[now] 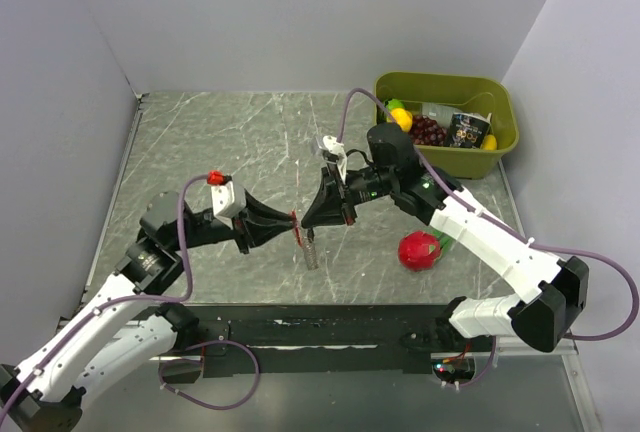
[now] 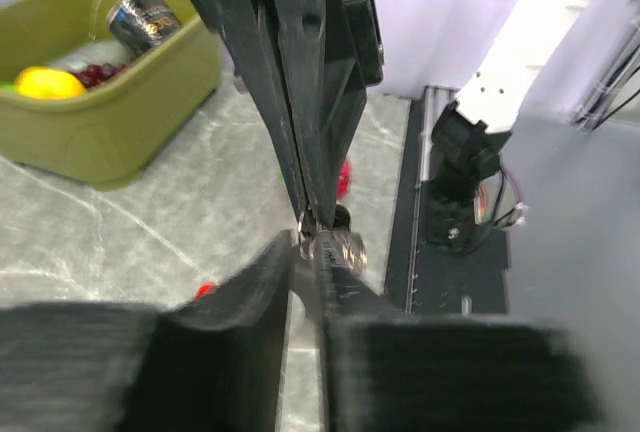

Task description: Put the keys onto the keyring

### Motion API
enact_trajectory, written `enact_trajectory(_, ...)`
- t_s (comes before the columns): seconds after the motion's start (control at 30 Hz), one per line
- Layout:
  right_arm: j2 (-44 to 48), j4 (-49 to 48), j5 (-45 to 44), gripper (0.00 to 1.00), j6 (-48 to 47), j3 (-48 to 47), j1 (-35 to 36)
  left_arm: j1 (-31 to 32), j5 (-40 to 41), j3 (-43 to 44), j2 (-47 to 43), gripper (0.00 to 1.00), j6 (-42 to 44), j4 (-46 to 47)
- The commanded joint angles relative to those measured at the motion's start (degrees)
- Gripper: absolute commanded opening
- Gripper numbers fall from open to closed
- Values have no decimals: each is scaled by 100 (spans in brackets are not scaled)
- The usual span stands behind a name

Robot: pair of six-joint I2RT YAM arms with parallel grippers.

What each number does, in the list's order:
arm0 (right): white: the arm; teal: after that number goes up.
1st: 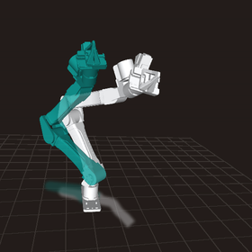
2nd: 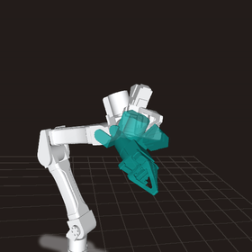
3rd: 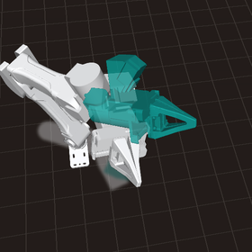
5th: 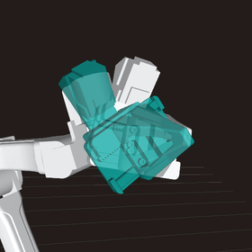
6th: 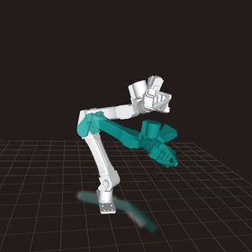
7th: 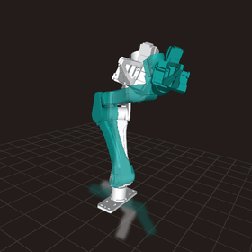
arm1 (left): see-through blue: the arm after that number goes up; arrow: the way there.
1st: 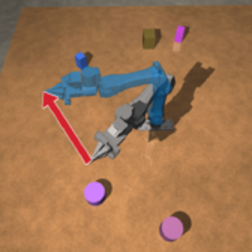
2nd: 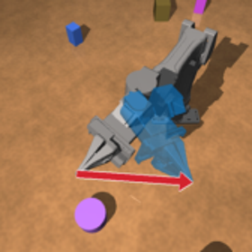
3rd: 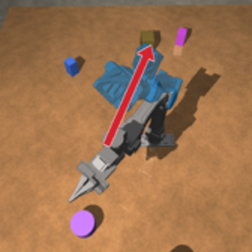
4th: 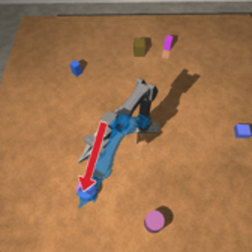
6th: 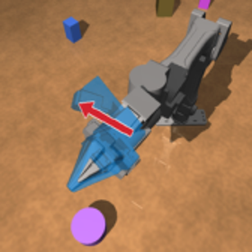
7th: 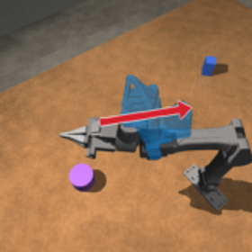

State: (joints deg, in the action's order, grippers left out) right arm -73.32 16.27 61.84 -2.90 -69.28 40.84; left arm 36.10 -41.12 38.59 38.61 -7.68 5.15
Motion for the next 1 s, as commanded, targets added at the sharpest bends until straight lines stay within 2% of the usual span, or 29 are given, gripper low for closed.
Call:
enact_trajectory(0.0,-51,1376,-260,0,-939,-604,-32,20,-80,763,85,27,706,-1120)
enact_trajectory(0.17,-130,2274,-541,0,-1459,-982,-32,20,-88,1203,322,47,952,-1551)
enact_trajectory(0.37,-191,3066,-630,0,-1907,-1299,-32,12,-404,1897,902,57,1453,-2500)
enact_trajectory(0.57,-349,3574,-314,0,-2267,-1448,-24,12,-773,2601,1605,55,2060,-3256)
enact_trajectory(0.83,-315,3524,-243,0,-2286,-1361,-23,55,-1187,2865,2097,40,2183,-3151)
enact_trajectory(0.97,-201,3365,-331,0,-2207,-1290,-15,213,-1249,2935,2273,37,2227,-3160)
